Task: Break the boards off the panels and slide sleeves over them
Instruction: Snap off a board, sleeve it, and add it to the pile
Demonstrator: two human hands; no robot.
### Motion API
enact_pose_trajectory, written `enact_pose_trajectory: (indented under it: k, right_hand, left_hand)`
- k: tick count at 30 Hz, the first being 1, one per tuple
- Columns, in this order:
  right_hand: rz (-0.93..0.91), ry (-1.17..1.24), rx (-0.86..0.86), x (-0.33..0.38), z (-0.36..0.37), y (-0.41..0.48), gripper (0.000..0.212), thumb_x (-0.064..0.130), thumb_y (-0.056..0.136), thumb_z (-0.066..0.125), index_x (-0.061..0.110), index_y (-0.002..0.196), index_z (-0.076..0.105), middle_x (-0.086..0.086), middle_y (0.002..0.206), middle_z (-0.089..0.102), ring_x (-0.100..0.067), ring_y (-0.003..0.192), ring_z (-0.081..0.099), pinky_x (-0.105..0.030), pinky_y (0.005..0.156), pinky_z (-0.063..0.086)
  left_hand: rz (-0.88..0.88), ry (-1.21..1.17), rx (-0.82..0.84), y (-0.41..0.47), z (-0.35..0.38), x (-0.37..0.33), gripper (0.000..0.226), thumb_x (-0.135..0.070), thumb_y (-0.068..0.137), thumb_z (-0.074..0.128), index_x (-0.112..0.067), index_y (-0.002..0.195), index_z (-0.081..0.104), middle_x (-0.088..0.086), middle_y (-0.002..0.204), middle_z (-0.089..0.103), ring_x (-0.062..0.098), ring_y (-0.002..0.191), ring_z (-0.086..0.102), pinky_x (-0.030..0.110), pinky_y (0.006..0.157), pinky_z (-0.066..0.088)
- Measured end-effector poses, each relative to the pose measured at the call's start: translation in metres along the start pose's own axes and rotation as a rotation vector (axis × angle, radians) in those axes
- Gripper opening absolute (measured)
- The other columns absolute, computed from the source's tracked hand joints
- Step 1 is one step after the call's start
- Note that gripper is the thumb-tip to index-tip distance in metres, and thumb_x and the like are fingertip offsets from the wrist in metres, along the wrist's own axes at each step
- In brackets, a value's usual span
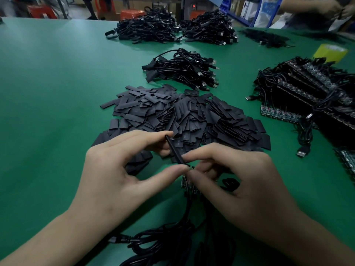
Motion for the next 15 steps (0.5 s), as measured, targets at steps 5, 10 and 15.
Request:
enact_pose_trajectory:
  k: [5,10,15]
  right_hand:
    - [0.106,0.148,-0.036,-0.004,0.003,-0.002,0.009,0.023,0.095,0.068,0.021,0.100,0.075,0.007,0.068,0.065,-0.014,0.059,0.064,-0.029,0.055,0.052]
    - [0.190,0.260,-0.037,-0.012,0.002,-0.002,0.011,0.023,0.093,0.067,0.021,0.098,0.077,0.002,0.068,0.066,-0.018,0.056,0.062,-0.036,0.054,0.052]
    - [0.161,0.229,-0.046,-0.011,0.004,-0.002,0.009,0.024,0.093,0.069,0.023,0.097,0.077,0.004,0.068,0.065,-0.016,0.058,0.063,-0.032,0.054,0.052]
  left_hand:
    - [-0.030,-0.015,0.047,0.001,0.003,0.004,0.052,-0.046,0.077,0.080,-0.017,0.119,0.071,-0.014,0.097,0.073,0.000,0.096,0.068,0.009,0.091,0.045]
    - [-0.087,-0.043,0.039,0.000,0.004,0.007,0.042,-0.045,0.080,0.072,-0.022,0.114,0.073,-0.016,0.093,0.073,0.001,0.093,0.069,0.012,0.089,0.048]
    - [-0.113,-0.044,0.058,-0.001,0.005,0.006,0.041,-0.043,0.077,0.069,-0.023,0.113,0.073,-0.015,0.093,0.072,0.003,0.094,0.069,0.012,0.089,0.048]
Point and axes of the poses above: each hand's wrist, its own y-axis towards the middle knuckle, its own z-axis out of the palm, x = y × z, the point moved 4 cm from there along y, towards the middle knuckle
